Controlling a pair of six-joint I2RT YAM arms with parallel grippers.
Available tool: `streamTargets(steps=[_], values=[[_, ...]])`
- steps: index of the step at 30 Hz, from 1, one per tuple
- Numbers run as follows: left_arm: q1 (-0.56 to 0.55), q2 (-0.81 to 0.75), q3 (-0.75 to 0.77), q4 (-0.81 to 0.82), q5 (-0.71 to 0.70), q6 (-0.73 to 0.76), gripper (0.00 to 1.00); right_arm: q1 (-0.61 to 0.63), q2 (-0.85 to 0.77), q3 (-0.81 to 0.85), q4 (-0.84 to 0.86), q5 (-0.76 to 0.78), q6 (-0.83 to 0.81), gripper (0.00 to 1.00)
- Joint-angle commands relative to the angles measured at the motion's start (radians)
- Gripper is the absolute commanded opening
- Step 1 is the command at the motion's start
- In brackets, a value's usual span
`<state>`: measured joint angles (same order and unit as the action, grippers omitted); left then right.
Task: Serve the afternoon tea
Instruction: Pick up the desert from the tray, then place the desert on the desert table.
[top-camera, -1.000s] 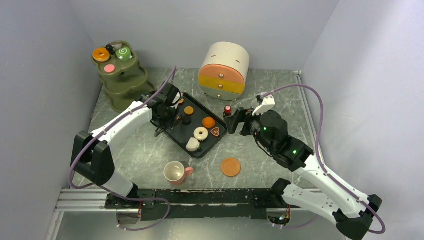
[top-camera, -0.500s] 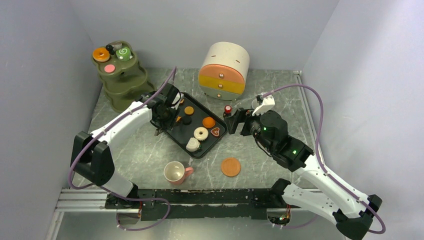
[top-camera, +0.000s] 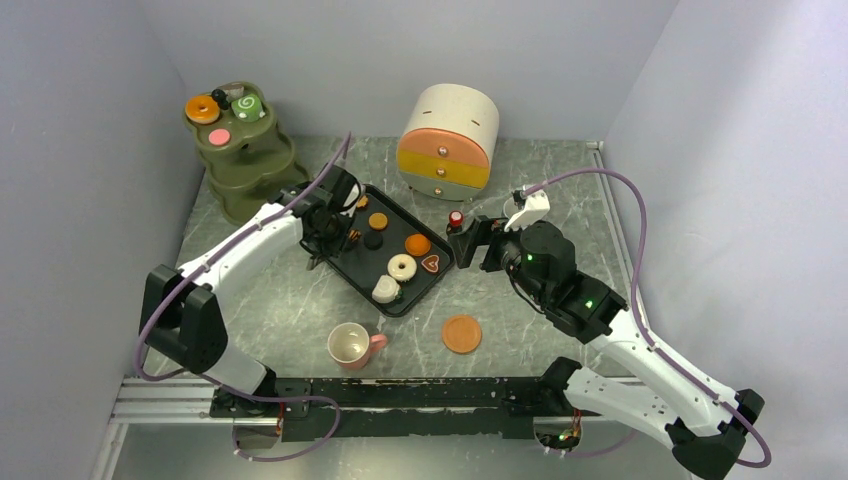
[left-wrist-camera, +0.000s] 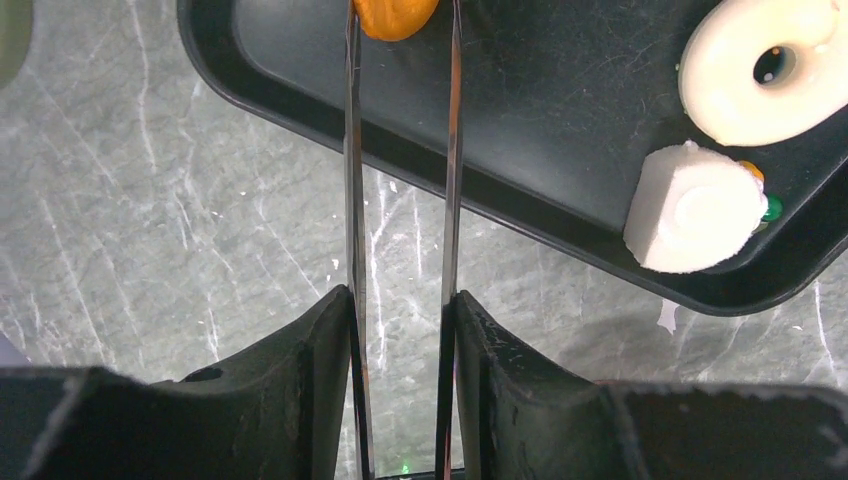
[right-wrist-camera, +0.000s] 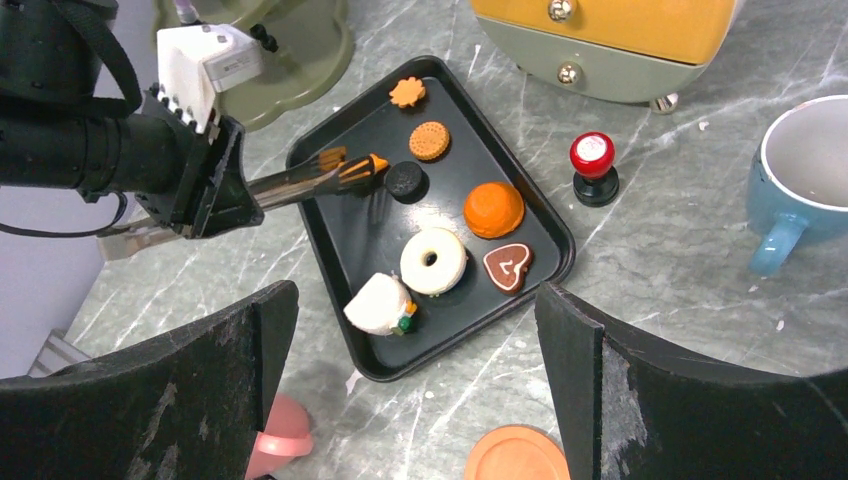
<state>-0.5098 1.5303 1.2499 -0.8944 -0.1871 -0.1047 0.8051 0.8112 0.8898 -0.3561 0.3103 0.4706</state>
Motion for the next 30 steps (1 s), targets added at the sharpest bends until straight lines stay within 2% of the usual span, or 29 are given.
streamTargets(steps=[1,17,30], values=[[0.01,-0.062,0.039,0.028,-0.049,-0.015,0.4,-0.004,-0.01,-0.01,0.026,0.008,0.004,0.93],[0.062,-0.197,0.075,0.054,-0.164,-0.053,0.38,-0.004,-0.026,-0.015,0.02,0.012,0.0,0.93],[0.28,-0.293,0.08,0.094,-0.146,-0.033,0.39,-0.004,-0.034,-0.004,0.014,0.012,-0.008,0.93]])
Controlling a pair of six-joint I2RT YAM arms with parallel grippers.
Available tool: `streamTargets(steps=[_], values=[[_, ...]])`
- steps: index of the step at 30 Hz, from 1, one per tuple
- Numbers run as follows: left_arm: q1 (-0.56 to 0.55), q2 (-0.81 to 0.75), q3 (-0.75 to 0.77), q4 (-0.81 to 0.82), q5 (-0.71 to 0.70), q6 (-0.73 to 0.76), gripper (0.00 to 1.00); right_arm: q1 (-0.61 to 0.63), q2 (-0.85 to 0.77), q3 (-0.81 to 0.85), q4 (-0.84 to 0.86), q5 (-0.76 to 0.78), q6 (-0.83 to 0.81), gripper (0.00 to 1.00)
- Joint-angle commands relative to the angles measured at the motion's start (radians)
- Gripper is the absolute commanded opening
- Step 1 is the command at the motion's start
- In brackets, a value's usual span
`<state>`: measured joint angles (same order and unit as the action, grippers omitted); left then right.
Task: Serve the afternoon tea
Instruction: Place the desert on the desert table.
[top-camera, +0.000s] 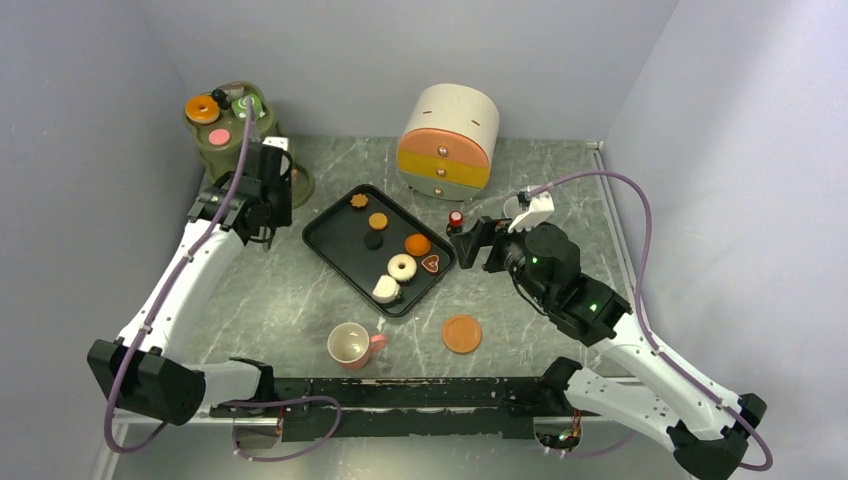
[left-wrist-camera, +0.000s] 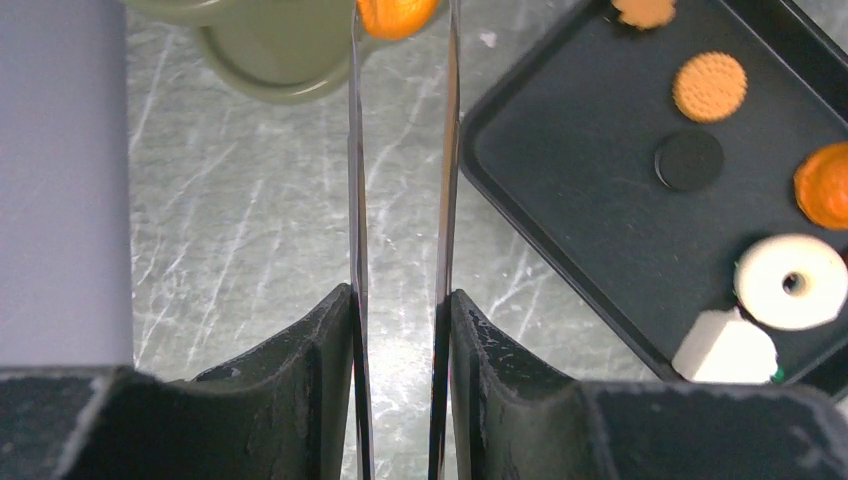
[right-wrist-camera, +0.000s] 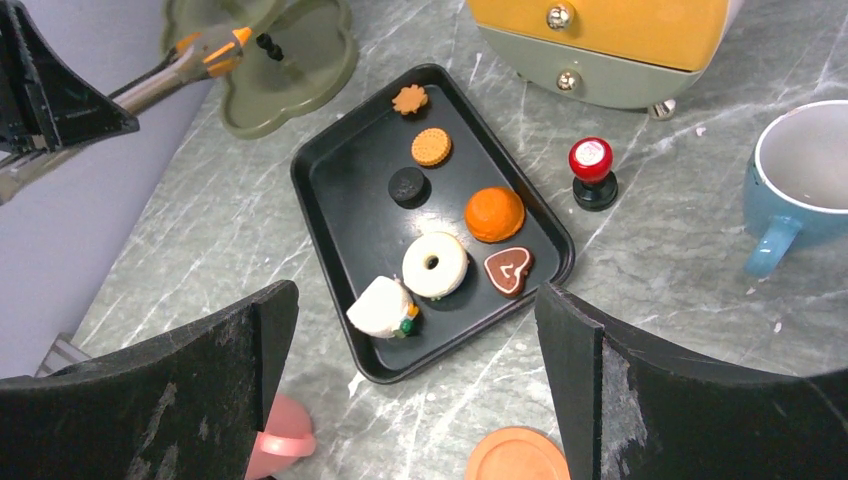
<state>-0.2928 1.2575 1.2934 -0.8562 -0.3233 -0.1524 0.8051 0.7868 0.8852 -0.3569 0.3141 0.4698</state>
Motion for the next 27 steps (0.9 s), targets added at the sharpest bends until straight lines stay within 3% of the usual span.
streamTargets(steps=[1,27], values=[[0.082,-0.018,0.035,0.06,-0.009,0.017,0.38,-0.005,-0.008,0.005,0.013,0.008,-0.009,0.93],[0.246,0.094,0.021,0.247,-0.134,-0.036,0.39,-0.005,-0.06,0.03,0.001,0.004,-0.031,0.93]])
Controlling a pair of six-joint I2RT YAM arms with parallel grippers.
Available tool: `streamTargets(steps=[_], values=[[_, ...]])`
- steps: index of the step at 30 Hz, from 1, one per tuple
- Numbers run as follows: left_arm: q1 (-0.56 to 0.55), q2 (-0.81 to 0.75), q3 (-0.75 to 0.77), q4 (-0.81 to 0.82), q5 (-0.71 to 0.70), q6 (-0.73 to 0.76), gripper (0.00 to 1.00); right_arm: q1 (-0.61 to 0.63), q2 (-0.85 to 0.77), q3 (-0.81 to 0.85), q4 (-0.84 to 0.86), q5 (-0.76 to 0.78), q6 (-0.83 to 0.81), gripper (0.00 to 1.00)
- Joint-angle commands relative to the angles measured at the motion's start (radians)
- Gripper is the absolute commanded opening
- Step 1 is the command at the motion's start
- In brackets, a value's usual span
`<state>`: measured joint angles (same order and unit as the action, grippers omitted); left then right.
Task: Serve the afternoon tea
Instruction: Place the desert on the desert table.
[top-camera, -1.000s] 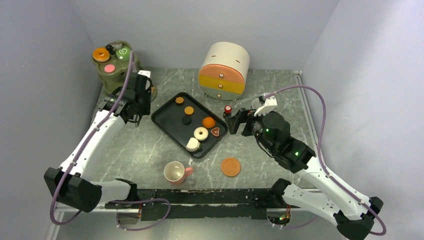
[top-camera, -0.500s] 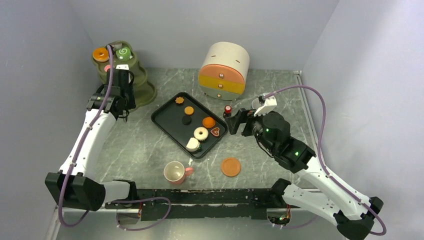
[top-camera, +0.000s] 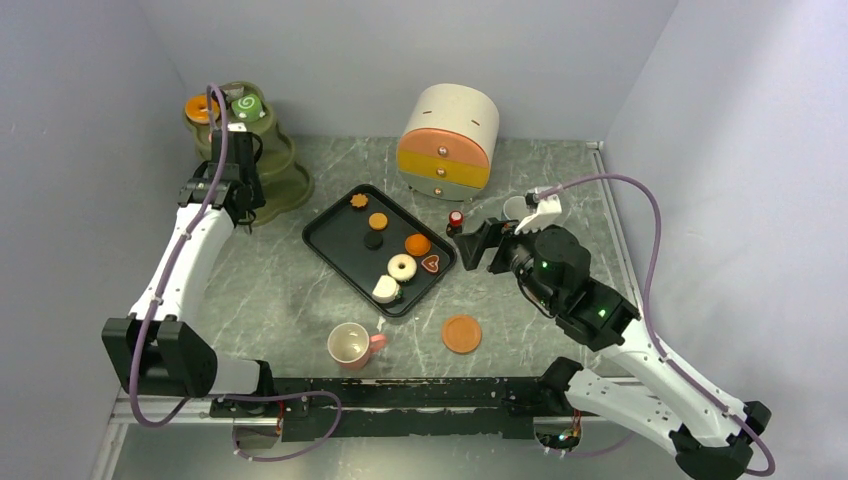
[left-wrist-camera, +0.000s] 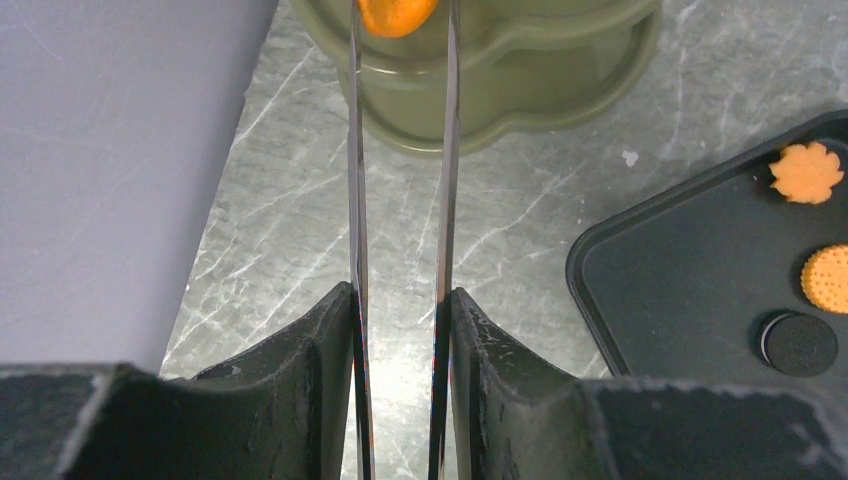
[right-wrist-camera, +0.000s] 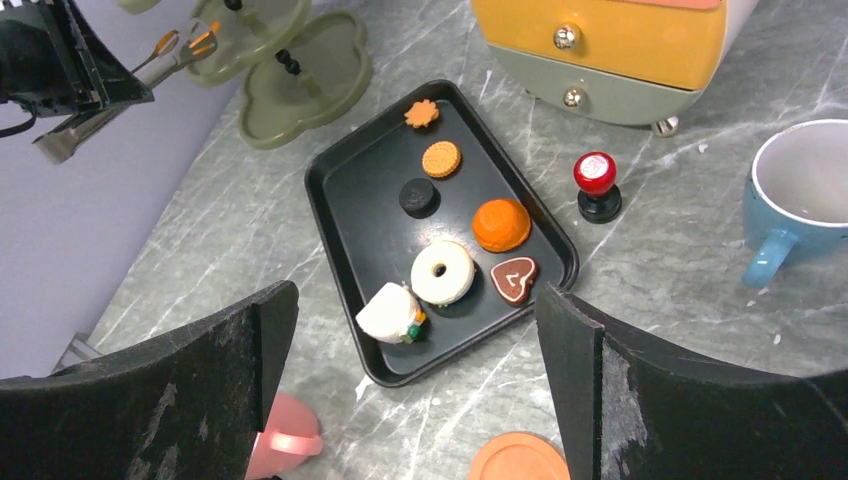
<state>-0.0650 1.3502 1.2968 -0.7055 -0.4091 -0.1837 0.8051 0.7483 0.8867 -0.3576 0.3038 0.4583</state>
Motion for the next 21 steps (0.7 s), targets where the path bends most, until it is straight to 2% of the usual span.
streamTargets(steps=[1,9,21], values=[[0.022,0.009,0.012,0.104,-0.047,-0.002,0.39,-0.004,-0.024,0.03,0.002,0.016,-0.02,0.93],[0.038,0.024,-0.045,0.23,-0.107,0.025,0.39,-0.005,-0.04,0.002,0.002,0.018,-0.009,0.93],[0.052,0.125,0.035,0.251,-0.112,0.055,0.38,-0.005,-0.029,-0.01,0.012,0.047,-0.003,0.93]])
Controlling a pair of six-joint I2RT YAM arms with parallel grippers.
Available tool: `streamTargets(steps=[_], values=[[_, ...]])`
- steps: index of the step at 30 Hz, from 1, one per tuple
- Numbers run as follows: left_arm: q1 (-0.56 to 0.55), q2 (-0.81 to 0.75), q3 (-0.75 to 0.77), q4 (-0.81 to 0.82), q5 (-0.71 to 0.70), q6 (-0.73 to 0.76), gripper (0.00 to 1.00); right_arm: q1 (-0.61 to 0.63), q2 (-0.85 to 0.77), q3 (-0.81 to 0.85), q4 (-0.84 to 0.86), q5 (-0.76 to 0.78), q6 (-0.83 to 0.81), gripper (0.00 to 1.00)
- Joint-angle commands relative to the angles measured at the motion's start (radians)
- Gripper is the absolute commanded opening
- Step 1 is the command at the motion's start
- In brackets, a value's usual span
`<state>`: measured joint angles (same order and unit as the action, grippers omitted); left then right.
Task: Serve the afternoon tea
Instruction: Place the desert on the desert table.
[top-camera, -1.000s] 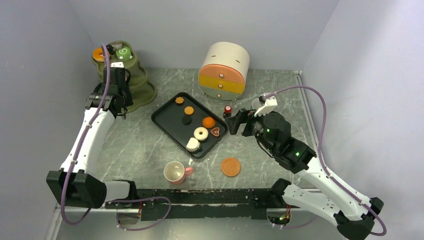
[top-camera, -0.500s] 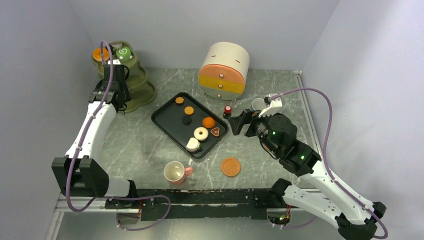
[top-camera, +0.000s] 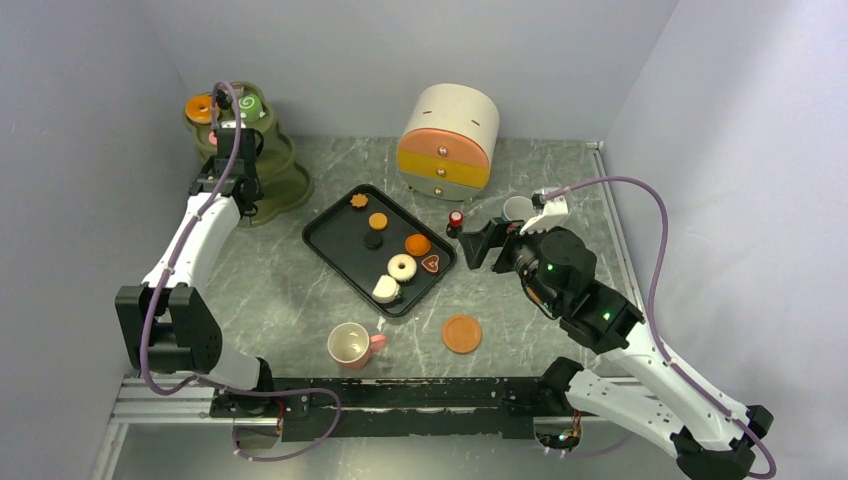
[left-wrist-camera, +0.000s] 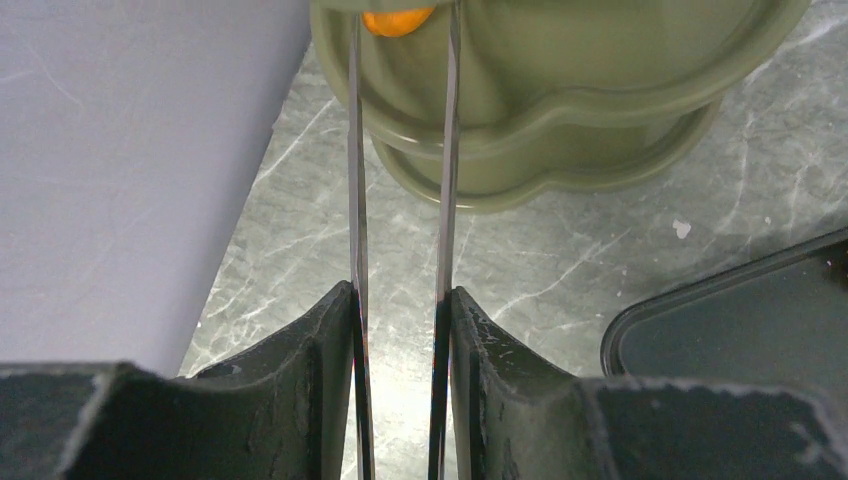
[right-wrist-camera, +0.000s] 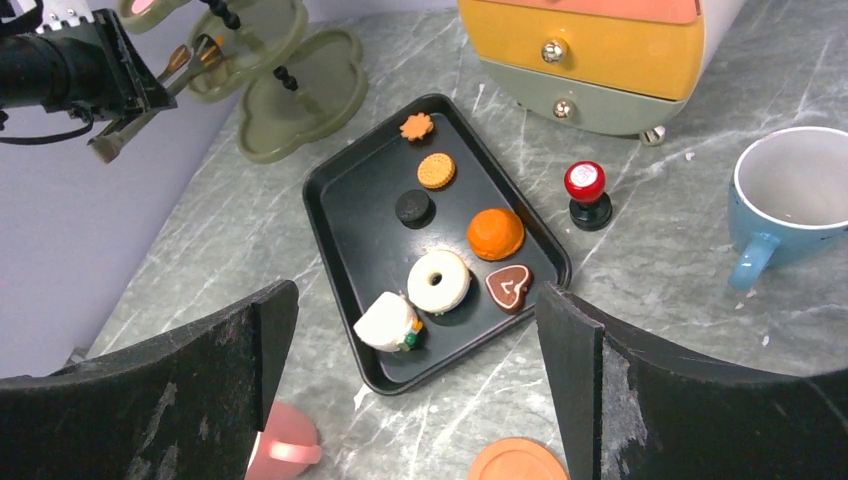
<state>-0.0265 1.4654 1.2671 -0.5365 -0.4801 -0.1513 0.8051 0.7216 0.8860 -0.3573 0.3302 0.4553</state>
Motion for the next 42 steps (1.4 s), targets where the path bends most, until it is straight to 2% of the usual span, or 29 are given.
streamTargets(steps=[1,24,33,42], values=[[0.014,0.021,0.069,0.085,-0.045,0.026,0.38,-0.005,-0.002,-0.006,0.009,0.022,0.003,0.93],[0.023,0.12,0.114,0.186,-0.078,0.067,0.37,-0.006,-0.024,-0.002,0.003,0.059,-0.007,0.93],[0.023,0.155,0.168,0.145,-0.069,0.078,0.47,-0.005,-0.043,-0.012,-0.007,0.076,-0.01,0.93],[0.023,0.125,0.175,0.046,-0.025,0.042,0.54,-0.004,-0.034,-0.025,0.014,0.044,0.001,0.93]])
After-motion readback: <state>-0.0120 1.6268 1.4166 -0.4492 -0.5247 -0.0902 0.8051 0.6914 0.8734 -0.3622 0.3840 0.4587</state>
